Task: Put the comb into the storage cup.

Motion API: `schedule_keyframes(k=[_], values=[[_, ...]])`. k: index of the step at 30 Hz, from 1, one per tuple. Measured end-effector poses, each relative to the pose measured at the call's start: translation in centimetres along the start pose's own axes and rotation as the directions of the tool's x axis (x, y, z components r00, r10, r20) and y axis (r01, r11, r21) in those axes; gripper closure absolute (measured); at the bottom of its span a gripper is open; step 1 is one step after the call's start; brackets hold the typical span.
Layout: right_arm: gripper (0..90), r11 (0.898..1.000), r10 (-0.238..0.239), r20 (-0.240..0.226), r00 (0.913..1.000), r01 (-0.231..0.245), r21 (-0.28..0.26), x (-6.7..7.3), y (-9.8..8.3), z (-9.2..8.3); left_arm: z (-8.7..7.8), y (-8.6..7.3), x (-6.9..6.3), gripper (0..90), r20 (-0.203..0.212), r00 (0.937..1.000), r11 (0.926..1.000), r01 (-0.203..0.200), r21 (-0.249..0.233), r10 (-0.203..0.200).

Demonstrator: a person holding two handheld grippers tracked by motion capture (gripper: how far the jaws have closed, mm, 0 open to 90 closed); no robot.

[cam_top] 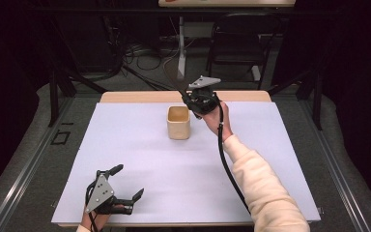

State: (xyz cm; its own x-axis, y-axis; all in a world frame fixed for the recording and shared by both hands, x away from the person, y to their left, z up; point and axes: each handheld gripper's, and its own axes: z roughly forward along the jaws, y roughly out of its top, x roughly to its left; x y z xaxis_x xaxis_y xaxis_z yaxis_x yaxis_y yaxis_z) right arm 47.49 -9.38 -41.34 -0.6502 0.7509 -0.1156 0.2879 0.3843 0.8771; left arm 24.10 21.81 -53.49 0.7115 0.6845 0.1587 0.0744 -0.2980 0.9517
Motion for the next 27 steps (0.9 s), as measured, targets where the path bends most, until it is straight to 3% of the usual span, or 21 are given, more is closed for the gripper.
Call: schedule_keyframes(k=[27], values=[[72.7,1.0,-0.018,-0.024,0.9995,0.018,-0.021,1.7,0.6,1.3,0.0,0.0,0.0,0.4,0.0,1.0,1.0,0.002,-0.001,-0.002]])
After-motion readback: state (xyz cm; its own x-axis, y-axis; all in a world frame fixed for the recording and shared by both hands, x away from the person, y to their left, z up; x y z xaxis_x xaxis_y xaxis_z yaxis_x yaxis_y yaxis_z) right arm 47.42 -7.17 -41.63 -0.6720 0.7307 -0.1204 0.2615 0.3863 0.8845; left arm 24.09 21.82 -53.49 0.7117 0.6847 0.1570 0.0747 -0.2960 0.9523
